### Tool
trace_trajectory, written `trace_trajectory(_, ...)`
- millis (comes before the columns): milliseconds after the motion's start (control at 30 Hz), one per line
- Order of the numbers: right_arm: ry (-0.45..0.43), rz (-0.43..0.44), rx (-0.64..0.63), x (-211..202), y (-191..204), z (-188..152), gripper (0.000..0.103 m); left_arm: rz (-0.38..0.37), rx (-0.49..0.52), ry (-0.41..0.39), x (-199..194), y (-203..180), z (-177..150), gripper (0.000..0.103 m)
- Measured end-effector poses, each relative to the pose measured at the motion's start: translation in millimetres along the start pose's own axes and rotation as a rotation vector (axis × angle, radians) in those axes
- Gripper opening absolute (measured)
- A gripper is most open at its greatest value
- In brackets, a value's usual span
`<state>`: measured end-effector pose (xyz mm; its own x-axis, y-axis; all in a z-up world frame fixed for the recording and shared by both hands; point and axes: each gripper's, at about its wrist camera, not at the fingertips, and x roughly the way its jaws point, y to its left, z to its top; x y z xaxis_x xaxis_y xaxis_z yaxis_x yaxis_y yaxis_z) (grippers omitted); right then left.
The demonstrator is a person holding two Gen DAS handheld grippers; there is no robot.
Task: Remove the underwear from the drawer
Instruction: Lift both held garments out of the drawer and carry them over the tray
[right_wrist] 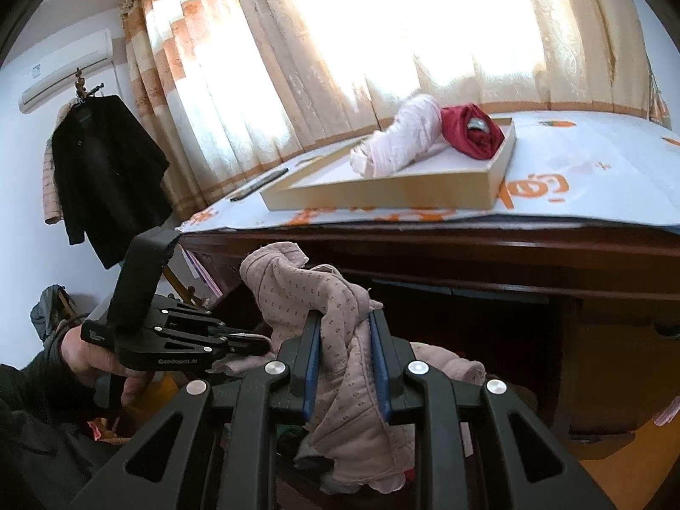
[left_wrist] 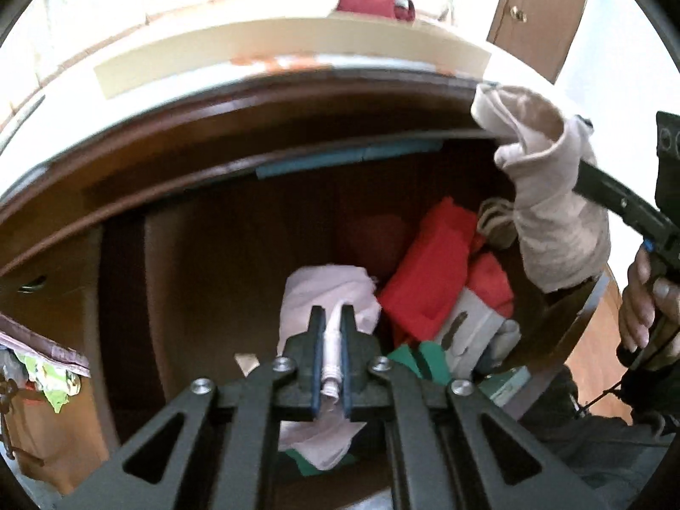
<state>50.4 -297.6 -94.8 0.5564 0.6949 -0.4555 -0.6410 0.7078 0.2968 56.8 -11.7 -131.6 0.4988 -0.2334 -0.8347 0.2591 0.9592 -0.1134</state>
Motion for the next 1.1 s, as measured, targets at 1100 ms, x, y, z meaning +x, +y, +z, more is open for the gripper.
trace_trajectory(1100,-0.105,0.098,0.018,-15.9,23.2,78.6,0.024,0.065,0.046,-0.496,-152.6,-3.3,54.2,0.003)
